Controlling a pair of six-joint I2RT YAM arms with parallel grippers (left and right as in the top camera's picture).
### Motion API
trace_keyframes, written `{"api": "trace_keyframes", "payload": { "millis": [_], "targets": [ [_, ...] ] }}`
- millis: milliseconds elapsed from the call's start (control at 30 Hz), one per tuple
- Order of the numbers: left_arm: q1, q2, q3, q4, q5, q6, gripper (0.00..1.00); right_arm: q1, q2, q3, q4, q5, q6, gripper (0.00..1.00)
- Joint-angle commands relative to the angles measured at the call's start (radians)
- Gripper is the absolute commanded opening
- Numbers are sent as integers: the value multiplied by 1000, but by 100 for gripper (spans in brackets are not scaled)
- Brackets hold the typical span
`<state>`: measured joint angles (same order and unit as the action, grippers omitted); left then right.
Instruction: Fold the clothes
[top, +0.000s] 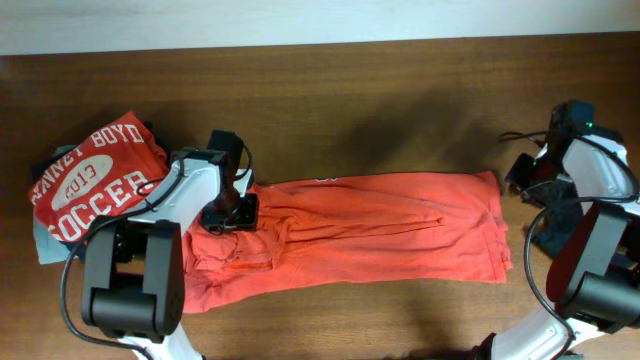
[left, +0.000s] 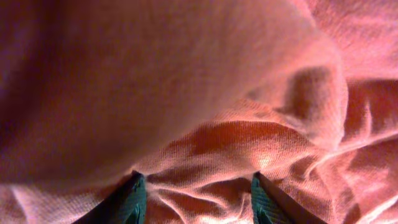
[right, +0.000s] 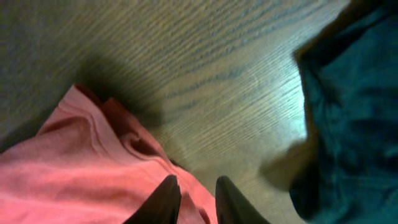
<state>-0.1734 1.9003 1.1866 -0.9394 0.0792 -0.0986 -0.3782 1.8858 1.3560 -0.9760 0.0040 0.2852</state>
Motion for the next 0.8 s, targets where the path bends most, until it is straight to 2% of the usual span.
{"api": "trace_keyframes", "payload": {
  "millis": [0,133,367,433,567,700,767],
  "targets": [
    [7,19,65,-68,-67,-9,58,5,7,70,-54,-21,-19,25],
    [3,-37,182,-152,-68,-9,59,5,5,131,-119,-196,-108,25],
    [4,-113,264,-141,-76,3,63,53,5,138,-189,-552,-364,30],
    [4,-118,264,-119,-112,4,64,100,5,134,-202,-552,-383,30],
    [4,-104,254,-64,-127,93,62,211,8,114,-184,-512,-380,30],
    [3,-80,254,-45,-121,142,61,330,28,74,-121,-348,-264,29],
    [3,-78,254,-45,-121,141,61,375,37,32,-71,-333,-241,29]
  ]
}}
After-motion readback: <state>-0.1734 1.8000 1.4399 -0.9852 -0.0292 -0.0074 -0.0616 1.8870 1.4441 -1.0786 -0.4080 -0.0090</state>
